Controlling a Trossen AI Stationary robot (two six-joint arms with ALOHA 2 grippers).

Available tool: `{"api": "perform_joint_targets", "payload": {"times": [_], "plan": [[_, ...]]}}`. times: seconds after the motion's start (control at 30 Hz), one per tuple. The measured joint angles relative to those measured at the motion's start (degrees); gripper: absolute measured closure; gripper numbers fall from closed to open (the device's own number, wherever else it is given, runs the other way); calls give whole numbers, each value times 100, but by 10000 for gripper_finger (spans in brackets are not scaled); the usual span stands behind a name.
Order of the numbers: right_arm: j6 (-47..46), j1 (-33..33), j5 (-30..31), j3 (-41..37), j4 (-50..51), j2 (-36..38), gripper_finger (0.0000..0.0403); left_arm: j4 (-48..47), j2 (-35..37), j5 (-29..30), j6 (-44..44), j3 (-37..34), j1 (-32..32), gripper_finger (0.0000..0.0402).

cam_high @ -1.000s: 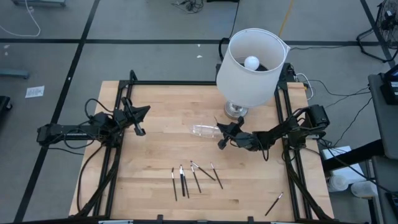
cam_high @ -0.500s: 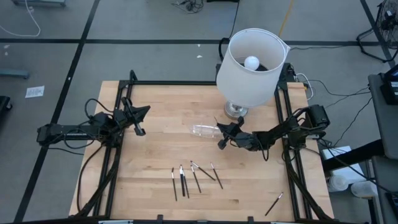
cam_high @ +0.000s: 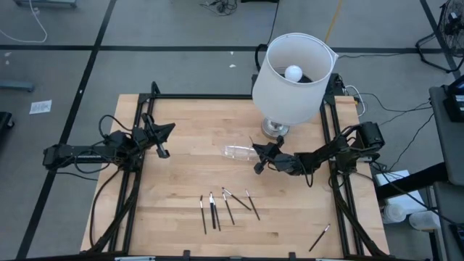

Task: Pick & Place Makeup Brushes
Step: Put the black eyeshadow brush into the transparent organizer

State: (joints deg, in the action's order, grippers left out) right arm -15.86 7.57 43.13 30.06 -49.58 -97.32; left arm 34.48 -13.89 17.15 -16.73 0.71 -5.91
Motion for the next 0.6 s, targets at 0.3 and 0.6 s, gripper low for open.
{"api": "perform_joint_targets", "payload": {"times": [0.3,0.6], "plan": [[26,-8,-138,0,4,0,381,0,0,0,0,0,0,385],[2,-8,-173,0,8,0,378,0,2,0,0,0,0,385]]}}
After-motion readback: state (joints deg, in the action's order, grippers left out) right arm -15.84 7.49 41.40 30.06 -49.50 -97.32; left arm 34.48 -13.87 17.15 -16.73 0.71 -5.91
